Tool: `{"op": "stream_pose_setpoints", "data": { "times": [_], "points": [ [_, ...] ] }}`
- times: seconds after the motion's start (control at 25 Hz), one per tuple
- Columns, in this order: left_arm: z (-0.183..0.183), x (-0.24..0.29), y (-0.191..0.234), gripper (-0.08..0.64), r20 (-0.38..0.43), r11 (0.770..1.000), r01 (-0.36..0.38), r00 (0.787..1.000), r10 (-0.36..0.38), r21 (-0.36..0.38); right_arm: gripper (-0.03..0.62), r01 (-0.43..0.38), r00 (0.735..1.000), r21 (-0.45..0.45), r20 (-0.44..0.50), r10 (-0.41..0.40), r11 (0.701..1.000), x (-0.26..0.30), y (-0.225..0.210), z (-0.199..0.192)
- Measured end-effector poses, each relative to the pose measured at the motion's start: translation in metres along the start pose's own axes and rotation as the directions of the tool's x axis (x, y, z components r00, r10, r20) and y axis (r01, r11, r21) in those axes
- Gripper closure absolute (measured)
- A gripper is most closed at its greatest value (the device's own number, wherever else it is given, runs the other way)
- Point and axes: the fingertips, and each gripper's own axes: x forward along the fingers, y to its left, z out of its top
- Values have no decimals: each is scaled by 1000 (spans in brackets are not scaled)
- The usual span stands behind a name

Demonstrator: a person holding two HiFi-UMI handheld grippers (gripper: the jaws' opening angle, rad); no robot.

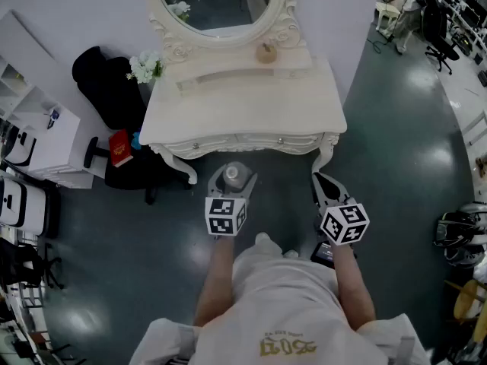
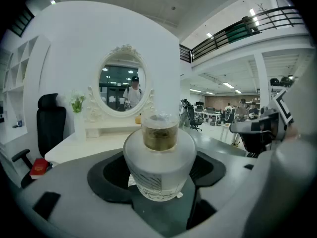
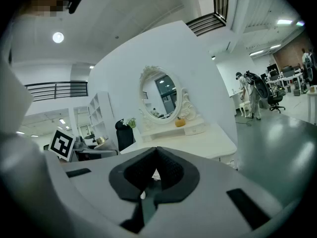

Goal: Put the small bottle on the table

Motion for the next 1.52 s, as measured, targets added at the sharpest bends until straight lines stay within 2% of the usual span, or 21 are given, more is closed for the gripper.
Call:
{"op": "stream_pose_setpoints", "data": {
  "times": [0.4, 0.72, 0.96, 1.24, 1.52],
  "points": [
    [2, 0, -16, 213, -10, 999, 42, 999, -42, -3, 580, 43, 999, 25, 14, -43, 999, -19, -13, -3],
    [8, 40, -22, 213, -24, 998, 70, 997, -70, -4, 580, 91, 996, -17, 3, -91, 996, -2, -46, 3],
    [19, 117, -3, 213, -37, 996, 89, 995, -90, -21, 580, 106, 994, -7, -34, -106, 994, 56, -90, 8],
    [49, 227, 25, 213, -60, 990, 136, 989, -138, -37, 580, 150, 986, 17, -77, -148, 989, 148, -159, 34],
    [71, 309, 56, 213, -84, 986, 162, 983, -164, -30, 580, 162, 981, 4, -113, -161, 987, 227, -200, 53]
  ]
}}
